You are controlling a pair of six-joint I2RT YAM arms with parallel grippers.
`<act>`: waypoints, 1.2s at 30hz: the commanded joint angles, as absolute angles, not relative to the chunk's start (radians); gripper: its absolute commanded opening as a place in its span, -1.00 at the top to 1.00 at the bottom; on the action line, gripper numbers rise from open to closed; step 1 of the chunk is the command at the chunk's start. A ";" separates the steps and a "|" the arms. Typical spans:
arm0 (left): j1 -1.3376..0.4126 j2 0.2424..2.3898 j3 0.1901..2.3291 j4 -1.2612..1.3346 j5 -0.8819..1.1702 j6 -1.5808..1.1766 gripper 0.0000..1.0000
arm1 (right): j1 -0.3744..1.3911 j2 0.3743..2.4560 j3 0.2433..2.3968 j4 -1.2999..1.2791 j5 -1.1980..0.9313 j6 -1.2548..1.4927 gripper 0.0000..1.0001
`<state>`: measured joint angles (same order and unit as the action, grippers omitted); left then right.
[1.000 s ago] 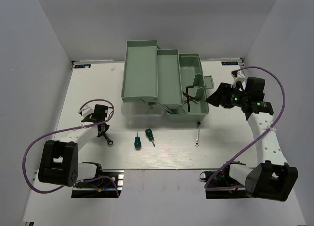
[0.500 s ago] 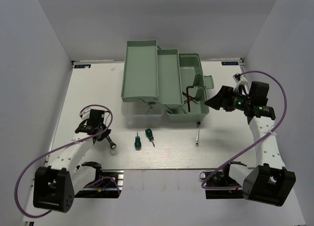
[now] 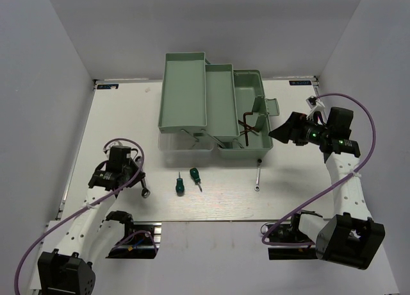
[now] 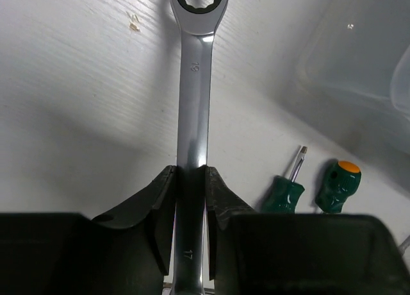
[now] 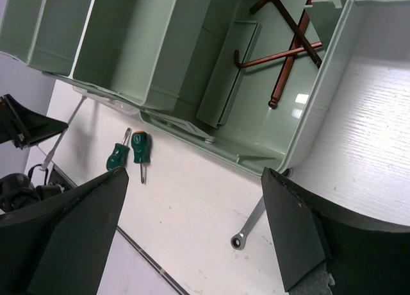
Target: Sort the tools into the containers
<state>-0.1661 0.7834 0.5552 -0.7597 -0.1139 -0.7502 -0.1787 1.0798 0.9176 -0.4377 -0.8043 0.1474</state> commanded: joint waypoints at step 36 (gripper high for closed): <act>-0.169 0.701 0.627 -0.804 0.094 -0.669 1.00 | -0.183 1.097 0.868 -0.377 -0.934 0.137 -0.81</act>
